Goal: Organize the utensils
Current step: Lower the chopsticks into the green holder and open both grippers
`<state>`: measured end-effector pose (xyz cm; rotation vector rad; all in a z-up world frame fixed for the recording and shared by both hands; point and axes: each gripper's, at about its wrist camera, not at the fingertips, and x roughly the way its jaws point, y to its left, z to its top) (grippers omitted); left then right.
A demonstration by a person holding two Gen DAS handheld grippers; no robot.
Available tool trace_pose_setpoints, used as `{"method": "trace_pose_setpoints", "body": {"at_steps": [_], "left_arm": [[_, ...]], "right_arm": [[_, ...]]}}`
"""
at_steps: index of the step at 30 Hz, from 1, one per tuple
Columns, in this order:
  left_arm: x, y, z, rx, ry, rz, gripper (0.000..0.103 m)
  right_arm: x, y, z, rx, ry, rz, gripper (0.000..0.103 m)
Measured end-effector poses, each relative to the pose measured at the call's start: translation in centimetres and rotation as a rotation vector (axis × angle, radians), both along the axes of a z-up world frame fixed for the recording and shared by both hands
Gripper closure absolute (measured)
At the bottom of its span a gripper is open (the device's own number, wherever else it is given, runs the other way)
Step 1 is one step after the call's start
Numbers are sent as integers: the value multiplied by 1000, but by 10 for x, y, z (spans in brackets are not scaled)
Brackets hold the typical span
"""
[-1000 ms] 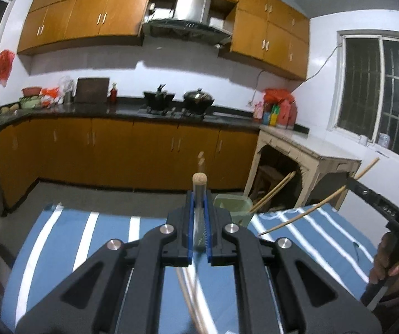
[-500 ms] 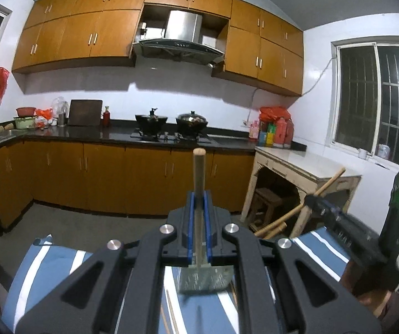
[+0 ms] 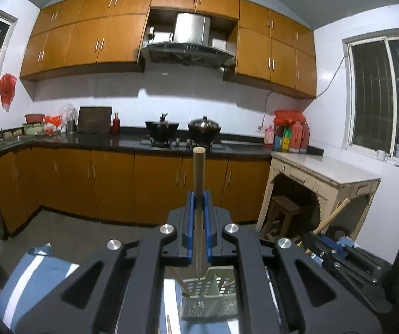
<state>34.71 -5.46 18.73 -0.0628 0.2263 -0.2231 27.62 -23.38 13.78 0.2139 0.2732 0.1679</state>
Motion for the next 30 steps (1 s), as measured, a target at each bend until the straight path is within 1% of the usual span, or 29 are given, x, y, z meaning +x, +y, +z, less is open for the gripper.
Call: {"method": "trace_pose_setpoints", "body": {"at_steps": [7, 12, 14, 18, 19, 20, 22, 25, 28, 30], "left_arm": [[22, 0, -28, 12, 88, -3, 95], [29, 4, -41, -2, 162, -10, 95], [27, 7, -42, -6, 165, -5, 93], [20, 11, -38, -12, 161, -4, 80], [18, 12, -38, -14, 160, -2, 78], [16, 14, -36, -19, 159, 0, 77], [9, 17, -34, -25, 156, 6, 74], [-4, 27, -29, -40, 149, 13, 71], [-23, 37, -25, -54, 138, 16, 70], [-38, 46, -25, -64, 138, 16, 68]], "right_arm": [[8, 4, -9, 7, 47, 12, 95], [12, 8, -11, -3, 78, 16, 95], [12, 9, -10, -5, 82, 17, 95], [11, 9, -5, 0, 82, 9, 93], [11, 9, -5, -2, 80, 9, 88], [8, 10, -2, -6, 71, 6, 81], [2, 10, 3, -11, 49, 0, 72], [-10, 10, 10, -14, 21, -3, 71], [-29, 5, 18, -12, -7, -6, 71], [-48, 0, 18, -16, -16, -12, 70]]}}
